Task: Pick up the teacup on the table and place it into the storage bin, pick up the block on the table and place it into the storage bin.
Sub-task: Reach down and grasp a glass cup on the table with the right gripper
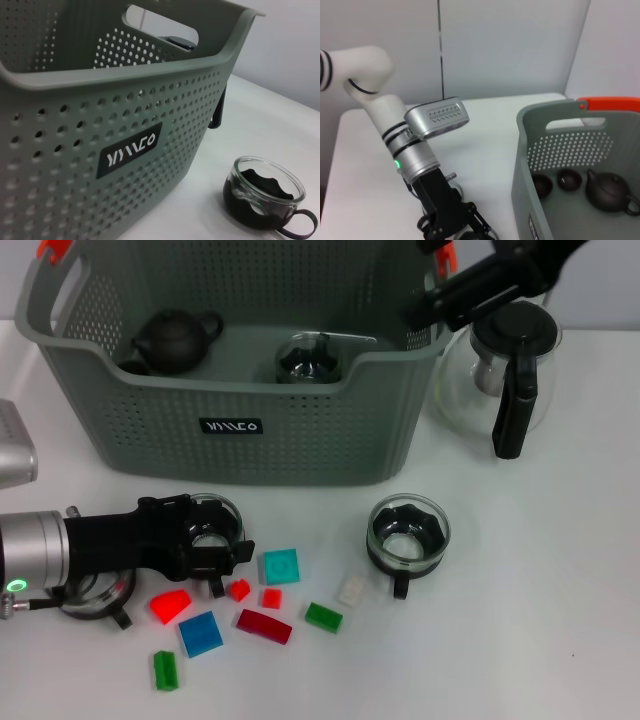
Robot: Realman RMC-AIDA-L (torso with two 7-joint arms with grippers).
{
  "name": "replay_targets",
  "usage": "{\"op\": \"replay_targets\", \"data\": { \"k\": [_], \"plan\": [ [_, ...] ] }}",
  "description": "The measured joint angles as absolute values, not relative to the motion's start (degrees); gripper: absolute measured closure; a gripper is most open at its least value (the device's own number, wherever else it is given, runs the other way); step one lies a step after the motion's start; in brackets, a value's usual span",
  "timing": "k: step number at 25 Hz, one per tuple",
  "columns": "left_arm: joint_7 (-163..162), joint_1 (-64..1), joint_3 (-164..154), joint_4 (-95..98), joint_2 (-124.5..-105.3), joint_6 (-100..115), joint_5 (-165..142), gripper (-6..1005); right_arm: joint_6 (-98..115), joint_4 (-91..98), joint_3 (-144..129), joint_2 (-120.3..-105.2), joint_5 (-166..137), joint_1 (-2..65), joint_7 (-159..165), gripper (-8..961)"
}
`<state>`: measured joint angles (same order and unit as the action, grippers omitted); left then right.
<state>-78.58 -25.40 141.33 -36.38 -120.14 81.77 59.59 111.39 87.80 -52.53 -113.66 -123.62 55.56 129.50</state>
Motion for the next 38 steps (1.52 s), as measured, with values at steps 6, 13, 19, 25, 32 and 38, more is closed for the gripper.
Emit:
{"op": "replay_targets", "data": {
  "k": [6,13,19,25,32,38],
  "plan": [
    [-79.9,-26.2,141.3,-36.4,-119.90,81.2,59.3,163,112.8,87.4,-50.9,-112.89,-122.3,52.1,128.3,120],
    [-79.9,-26.4,141.3,-36.3,-119.75,81.1,59.2,163,113.8,87.4,-52.7,-111.51,-122.2,50.4,130.6,120],
    [-79.9,-26.0,141.3,-36.2,-119.63,81.1,59.2,163,113.8,87.1,-57.3,-111.28,-121.6,50.3,134.4,120],
    [-79.9,-25.8,141.3,-36.0,-119.62,81.0,59.2,163,113.9,82.7,-60.2,-111.30,-121.1,51.3,138.3,121],
    [-79.9,-25.8,141.1,-36.0,-119.72,80.9,59.2,163,113.7,77.5,-62.5,-111.09,-122.7,51.9,139.6,120],
    [-79.8,-25.9,140.8,-36.0,-120.01,79.4,59.2,163,113.2,71.5,-65.1,-113.30,-130.0,53.9,133.8,119]
  ]
}}
